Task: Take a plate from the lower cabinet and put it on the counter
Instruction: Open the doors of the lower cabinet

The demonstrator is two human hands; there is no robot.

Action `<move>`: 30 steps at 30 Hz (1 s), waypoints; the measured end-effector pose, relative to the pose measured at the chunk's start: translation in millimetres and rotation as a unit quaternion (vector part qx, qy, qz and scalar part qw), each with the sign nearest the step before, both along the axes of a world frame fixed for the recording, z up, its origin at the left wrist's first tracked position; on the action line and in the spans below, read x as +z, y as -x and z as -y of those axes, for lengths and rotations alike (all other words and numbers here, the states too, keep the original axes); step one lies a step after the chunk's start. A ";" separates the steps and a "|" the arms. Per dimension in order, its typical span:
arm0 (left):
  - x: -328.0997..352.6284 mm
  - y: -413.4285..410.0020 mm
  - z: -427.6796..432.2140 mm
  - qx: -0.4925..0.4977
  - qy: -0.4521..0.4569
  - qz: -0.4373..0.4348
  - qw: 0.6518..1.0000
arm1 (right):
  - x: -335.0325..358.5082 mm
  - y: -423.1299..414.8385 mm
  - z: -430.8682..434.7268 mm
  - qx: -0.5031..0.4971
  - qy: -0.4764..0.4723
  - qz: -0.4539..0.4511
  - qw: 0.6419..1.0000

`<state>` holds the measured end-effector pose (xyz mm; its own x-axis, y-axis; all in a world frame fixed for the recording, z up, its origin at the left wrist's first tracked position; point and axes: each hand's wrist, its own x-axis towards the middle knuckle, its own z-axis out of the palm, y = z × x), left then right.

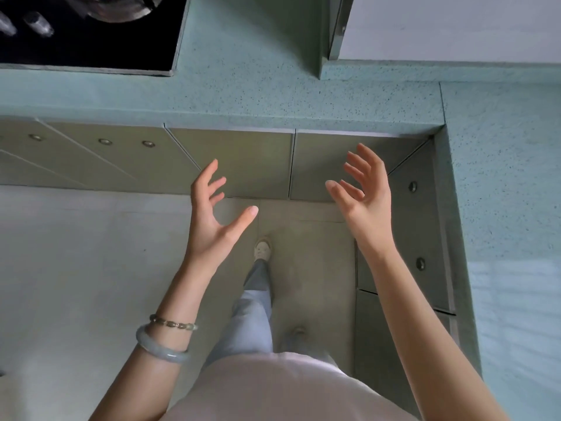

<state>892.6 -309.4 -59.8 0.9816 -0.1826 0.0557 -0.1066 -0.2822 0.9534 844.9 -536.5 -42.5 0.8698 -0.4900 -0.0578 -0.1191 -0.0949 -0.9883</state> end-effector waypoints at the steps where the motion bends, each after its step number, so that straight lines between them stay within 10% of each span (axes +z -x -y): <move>1: -0.4 6.0 -2.1 0.003 -0.003 0.003 1.000 | 1.0 4.8 -0.7 0.002 0.001 0.001 1.000; 16: -132.0 -90.8 30.0 -0.027 -0.003 0.043 0.999 | -129.5 -62.0 -3.2 0.022 0.028 0.006 0.999; 30: -314.5 -201.2 26.0 -0.107 -0.128 0.325 0.931 | -302.8 -153.0 26.5 0.039 0.142 0.215 0.965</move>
